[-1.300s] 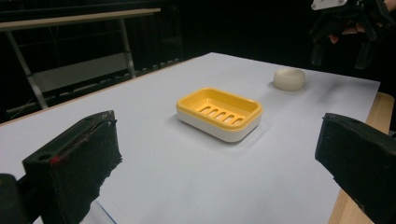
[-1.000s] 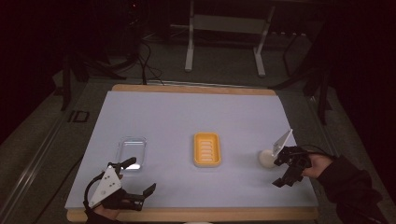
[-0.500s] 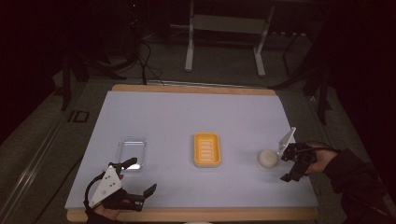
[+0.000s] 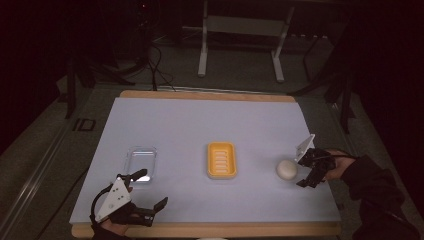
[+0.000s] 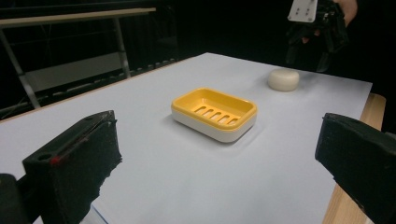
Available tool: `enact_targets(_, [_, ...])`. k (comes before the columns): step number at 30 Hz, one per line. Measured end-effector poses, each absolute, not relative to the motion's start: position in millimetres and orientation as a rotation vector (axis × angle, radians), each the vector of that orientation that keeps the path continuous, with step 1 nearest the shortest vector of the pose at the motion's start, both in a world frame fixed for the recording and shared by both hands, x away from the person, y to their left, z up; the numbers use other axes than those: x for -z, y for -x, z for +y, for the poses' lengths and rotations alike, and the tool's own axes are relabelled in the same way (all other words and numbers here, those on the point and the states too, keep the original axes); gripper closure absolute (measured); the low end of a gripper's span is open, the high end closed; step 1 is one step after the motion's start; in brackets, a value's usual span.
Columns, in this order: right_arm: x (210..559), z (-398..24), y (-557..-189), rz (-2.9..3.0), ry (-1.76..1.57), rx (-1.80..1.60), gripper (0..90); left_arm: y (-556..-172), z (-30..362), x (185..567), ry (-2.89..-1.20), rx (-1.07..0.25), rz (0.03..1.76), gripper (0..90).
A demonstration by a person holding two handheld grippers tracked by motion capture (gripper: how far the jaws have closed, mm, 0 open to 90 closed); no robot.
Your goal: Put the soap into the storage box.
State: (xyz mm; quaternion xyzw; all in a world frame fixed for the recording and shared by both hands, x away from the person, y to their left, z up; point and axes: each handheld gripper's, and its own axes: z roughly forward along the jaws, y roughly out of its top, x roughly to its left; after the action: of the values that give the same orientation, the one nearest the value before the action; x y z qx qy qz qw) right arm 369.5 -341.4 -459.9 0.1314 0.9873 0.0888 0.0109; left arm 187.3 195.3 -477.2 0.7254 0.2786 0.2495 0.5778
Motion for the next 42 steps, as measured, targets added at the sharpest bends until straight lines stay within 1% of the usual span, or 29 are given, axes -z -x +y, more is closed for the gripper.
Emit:
enact_targets(12, [477.3,-337.8,-386.0,3.068,-0.391,-0.308,17.1,-187.3,195.1,477.5,-1.700,-0.581,0.651,0.1])
enact_targets(32, [498.2,-322.2,-394.3,3.074,-0.341,-0.343,17.9,-188.0,194.2,478.5,-1.711,-0.577,0.651,0.1])
enact_targets(39, [504.0,-320.0,-396.9,3.081,-0.340,-0.363,19.4,-187.9,194.4,478.5,-1.709,-0.580,0.652,0.1])
enact_targets(42, [502.9,-320.0,-397.4,3.074,-0.348,-0.377,24.2,-187.9,194.4,478.6,-1.709,-0.580,0.652,0.1])
